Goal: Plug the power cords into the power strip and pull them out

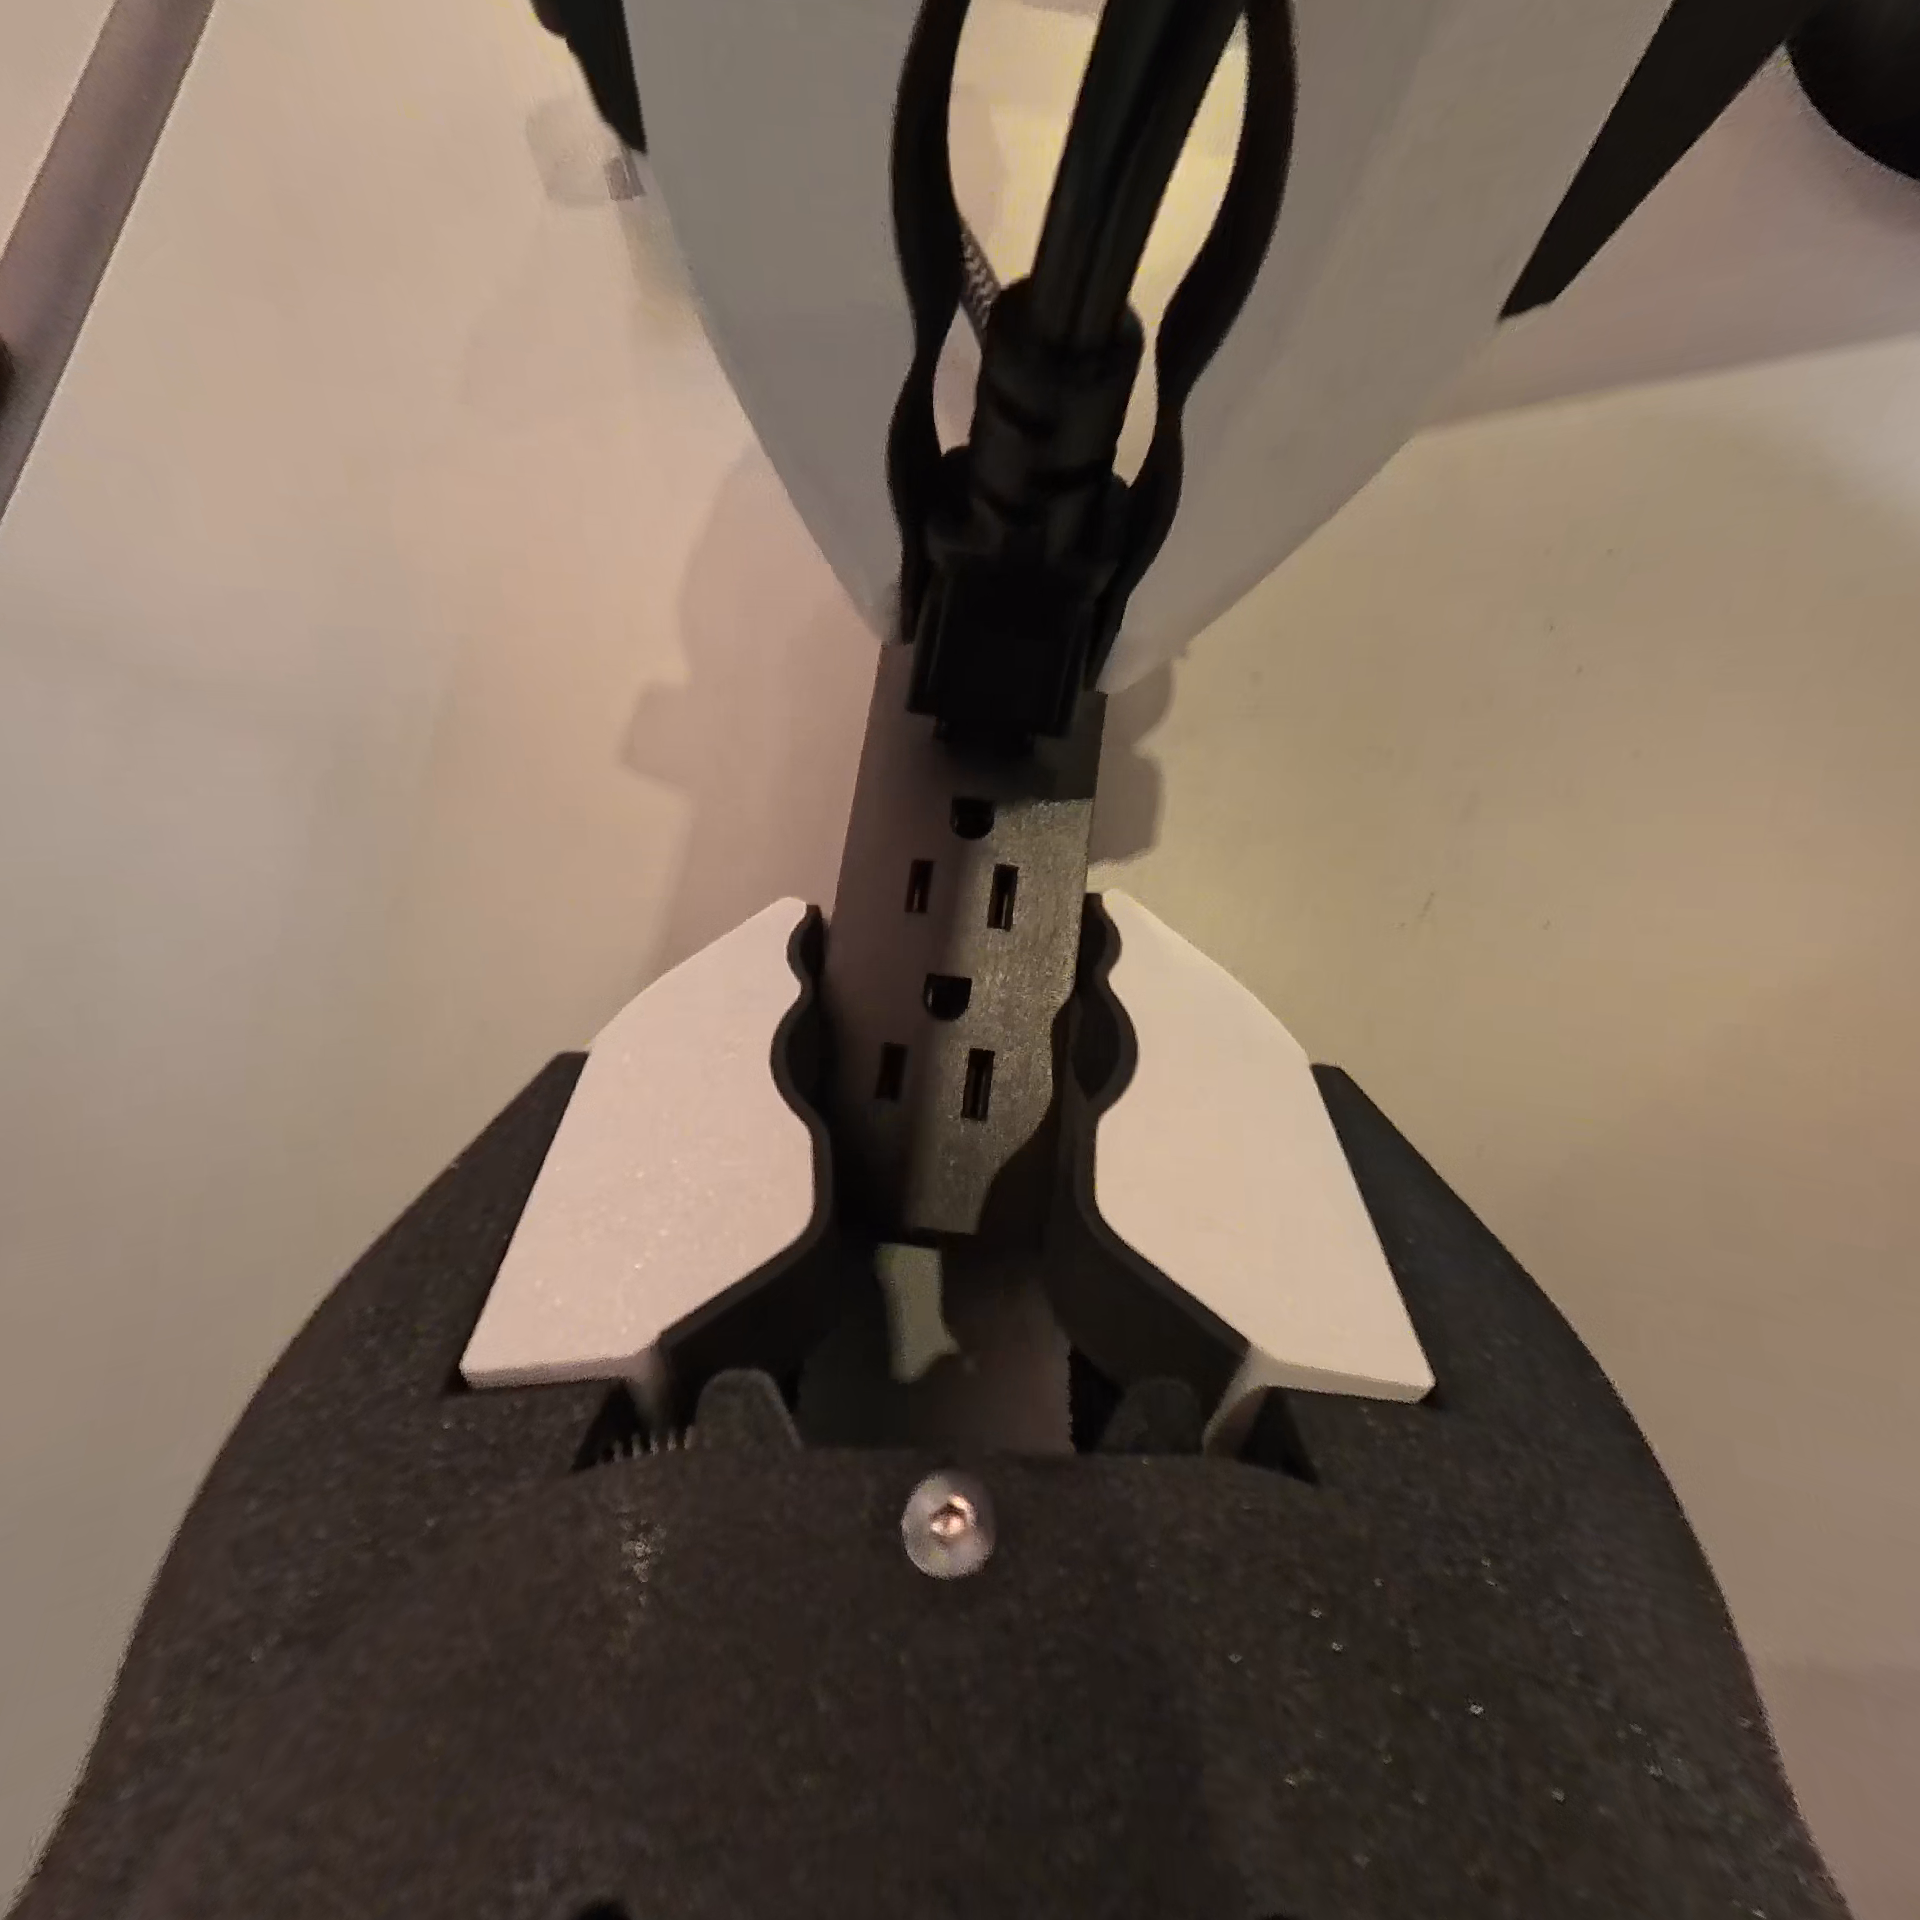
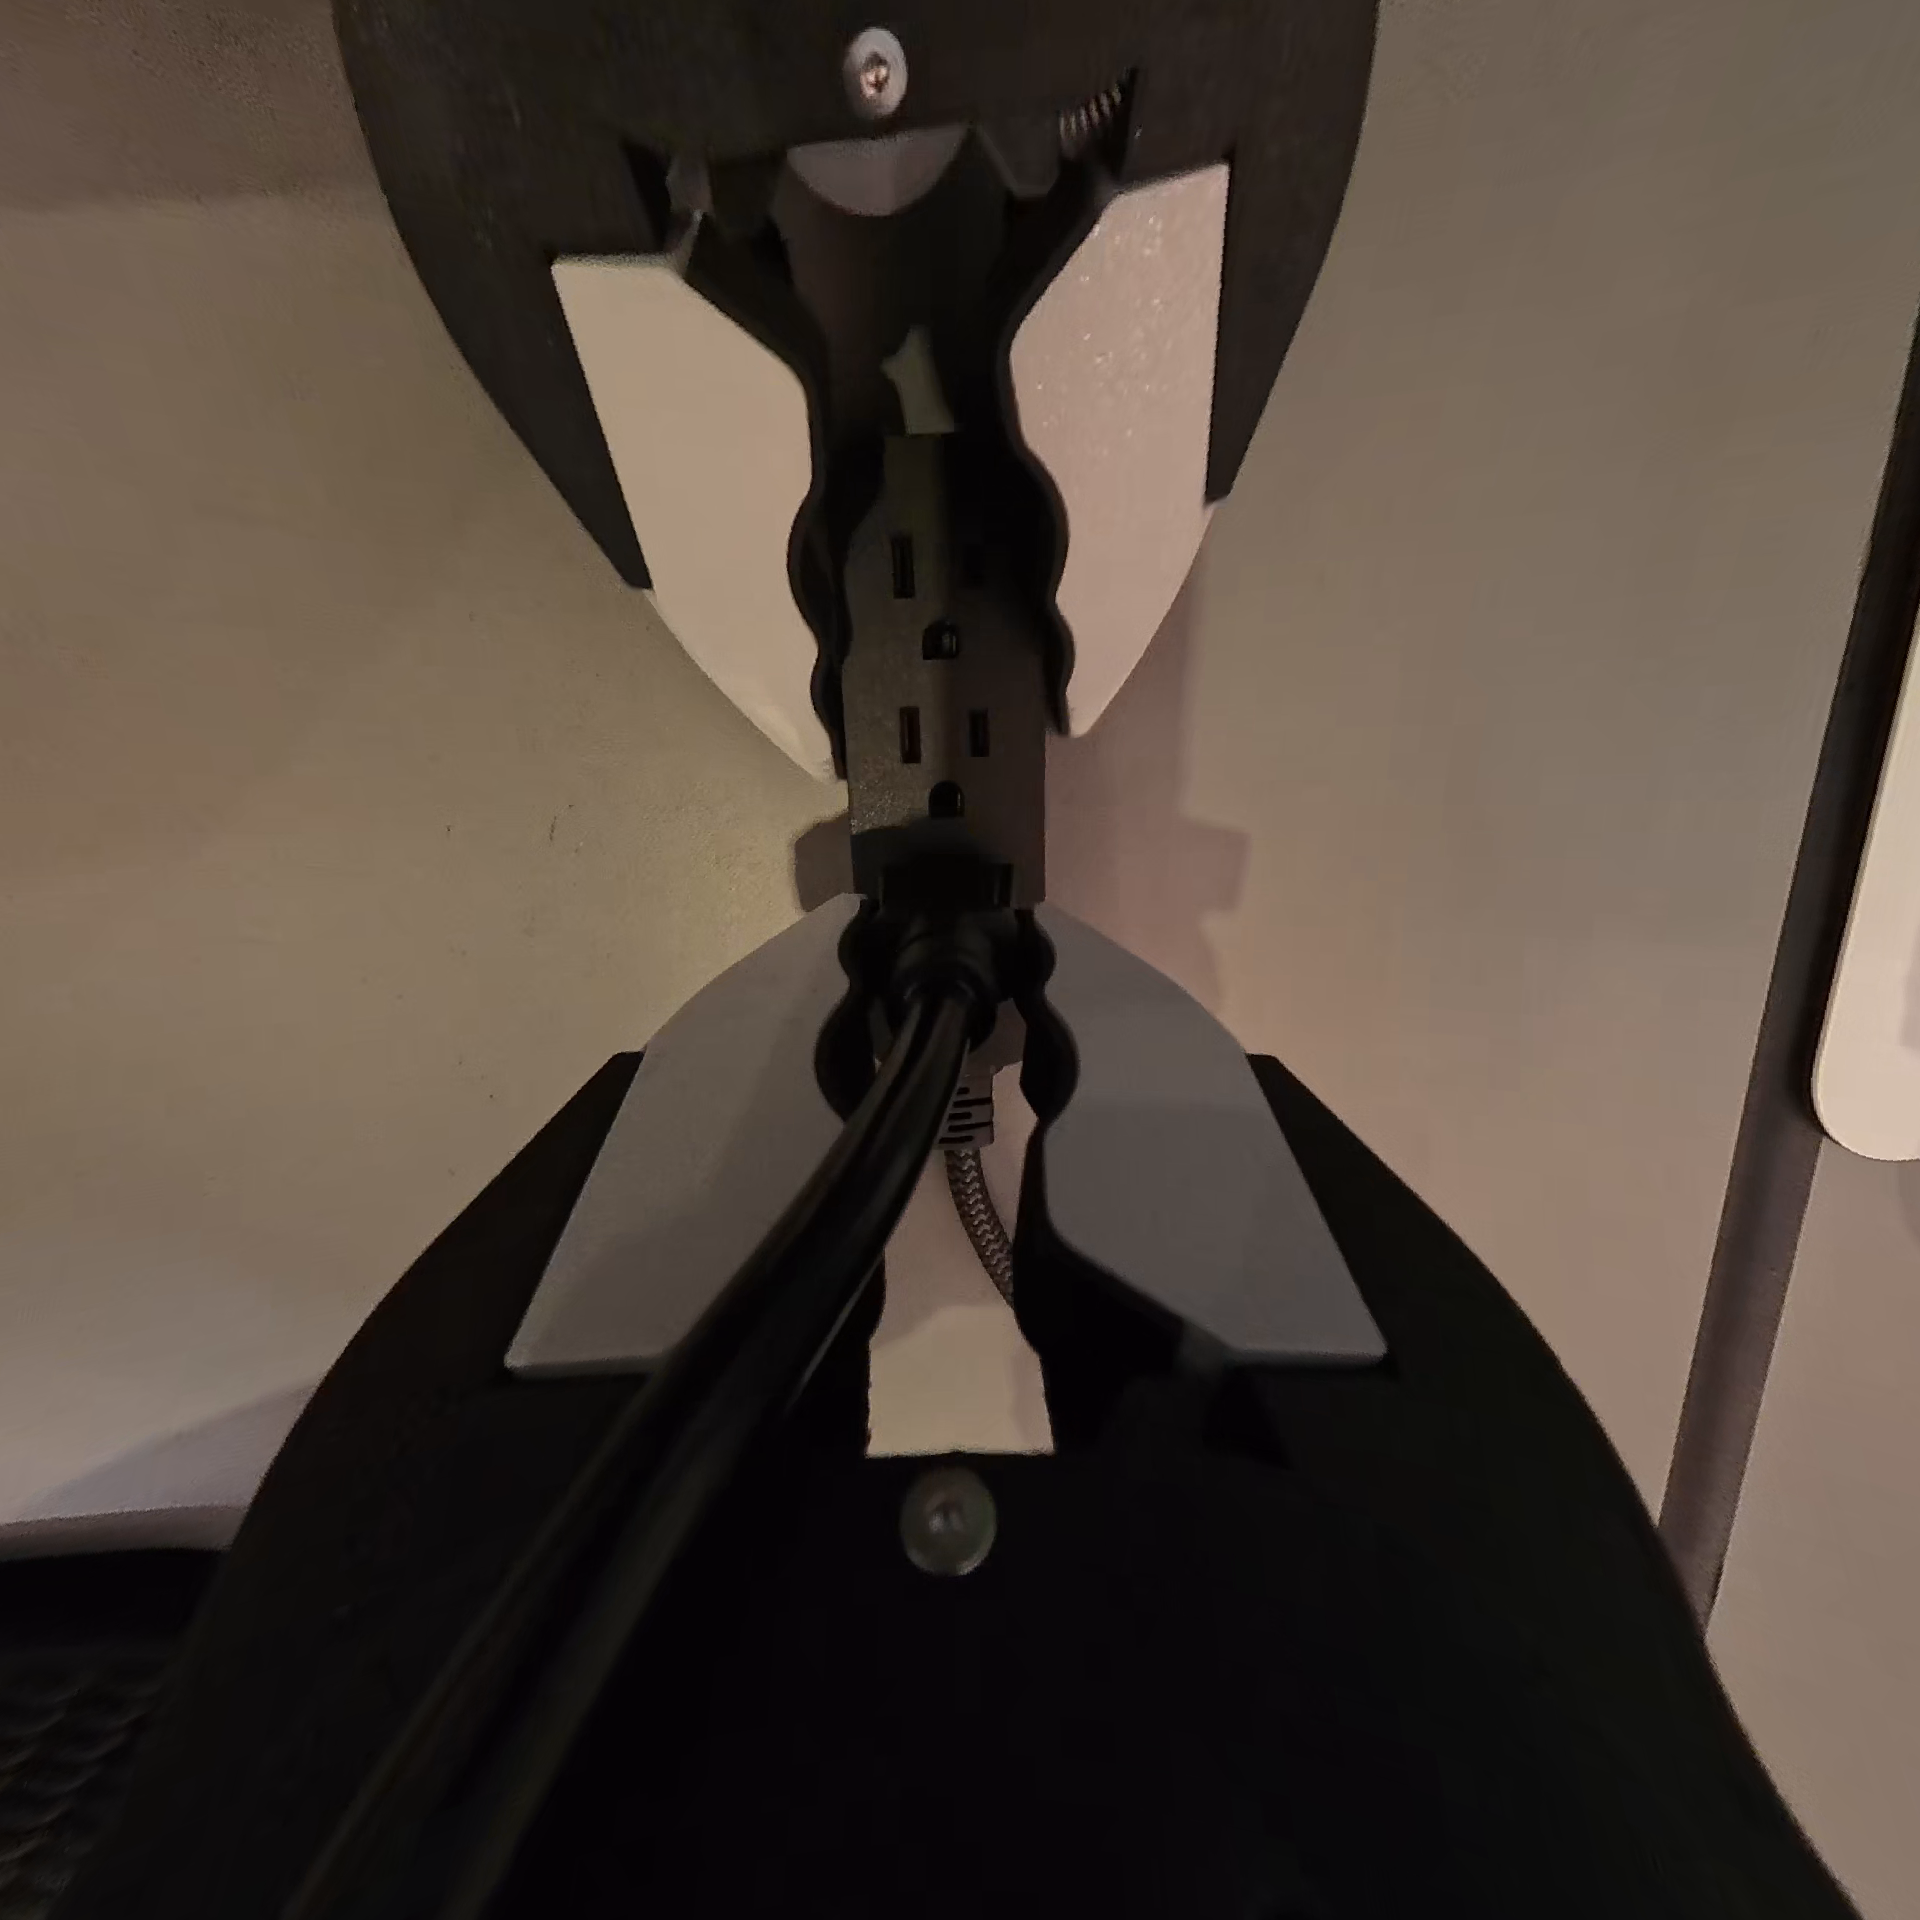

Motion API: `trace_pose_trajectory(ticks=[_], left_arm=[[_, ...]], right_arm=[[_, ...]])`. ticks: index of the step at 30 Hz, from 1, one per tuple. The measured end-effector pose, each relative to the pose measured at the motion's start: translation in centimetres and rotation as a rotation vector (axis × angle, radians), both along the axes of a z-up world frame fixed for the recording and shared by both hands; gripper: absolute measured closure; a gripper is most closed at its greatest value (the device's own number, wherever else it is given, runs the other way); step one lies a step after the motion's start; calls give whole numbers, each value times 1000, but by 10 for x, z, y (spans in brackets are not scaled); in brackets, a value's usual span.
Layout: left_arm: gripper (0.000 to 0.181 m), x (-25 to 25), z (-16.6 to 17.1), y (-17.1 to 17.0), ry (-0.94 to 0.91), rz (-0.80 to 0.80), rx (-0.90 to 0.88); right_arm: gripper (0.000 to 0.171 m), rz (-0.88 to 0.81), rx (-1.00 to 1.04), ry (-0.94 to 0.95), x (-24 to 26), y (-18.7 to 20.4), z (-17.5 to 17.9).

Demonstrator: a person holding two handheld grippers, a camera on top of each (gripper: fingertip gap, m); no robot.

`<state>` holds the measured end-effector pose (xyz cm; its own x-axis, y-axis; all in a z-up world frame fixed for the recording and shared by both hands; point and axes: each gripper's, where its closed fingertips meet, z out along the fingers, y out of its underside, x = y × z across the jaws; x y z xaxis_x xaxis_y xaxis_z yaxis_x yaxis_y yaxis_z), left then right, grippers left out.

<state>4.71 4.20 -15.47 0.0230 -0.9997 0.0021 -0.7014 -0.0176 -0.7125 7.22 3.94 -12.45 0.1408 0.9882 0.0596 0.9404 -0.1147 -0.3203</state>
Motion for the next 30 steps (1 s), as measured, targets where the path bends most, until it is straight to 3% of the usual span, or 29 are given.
trace_pose_trajectory(ticks=[30], left_arm=[[135, -10, -2, 2, 5, 16, 2]], right_arm=[[144, 7, 12, -71, -2, -1, -4]])
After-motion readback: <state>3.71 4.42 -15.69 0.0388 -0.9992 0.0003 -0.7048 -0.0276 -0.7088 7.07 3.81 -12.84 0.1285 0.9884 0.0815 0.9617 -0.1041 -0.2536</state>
